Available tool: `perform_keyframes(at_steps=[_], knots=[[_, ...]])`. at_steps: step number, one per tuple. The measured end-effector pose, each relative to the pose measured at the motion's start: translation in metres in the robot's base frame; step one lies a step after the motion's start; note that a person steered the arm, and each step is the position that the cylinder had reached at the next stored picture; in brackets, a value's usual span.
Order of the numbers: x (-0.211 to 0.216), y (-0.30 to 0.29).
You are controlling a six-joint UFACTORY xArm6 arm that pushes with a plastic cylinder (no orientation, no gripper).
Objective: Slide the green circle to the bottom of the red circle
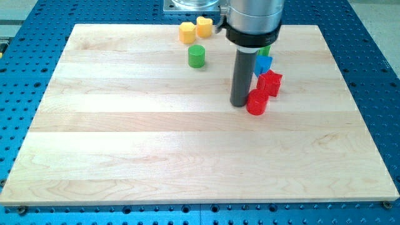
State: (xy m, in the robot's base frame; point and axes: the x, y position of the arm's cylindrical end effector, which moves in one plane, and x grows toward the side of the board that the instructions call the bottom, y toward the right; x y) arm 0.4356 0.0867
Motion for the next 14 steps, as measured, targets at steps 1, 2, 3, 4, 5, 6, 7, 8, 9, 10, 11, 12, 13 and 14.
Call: perform_keyframes(at_steps=[1, 2, 3, 4, 5, 6, 7, 8, 9, 10, 11, 12, 13, 14], knots=[[0.009, 0.023], [0.031, -0.046], [-0.002, -0.139], [-0.071, -0.208], [-0.174, -0.203], [-0.241, -0.194], [-0.244, -0.18], [-0.243, -0.139], [-0.242, -0.115], [-0.239, -0.068], [-0.202, -0.073], [-0.201, -0.047], [-0.193, -0.02], [-0.193, 0.021]])
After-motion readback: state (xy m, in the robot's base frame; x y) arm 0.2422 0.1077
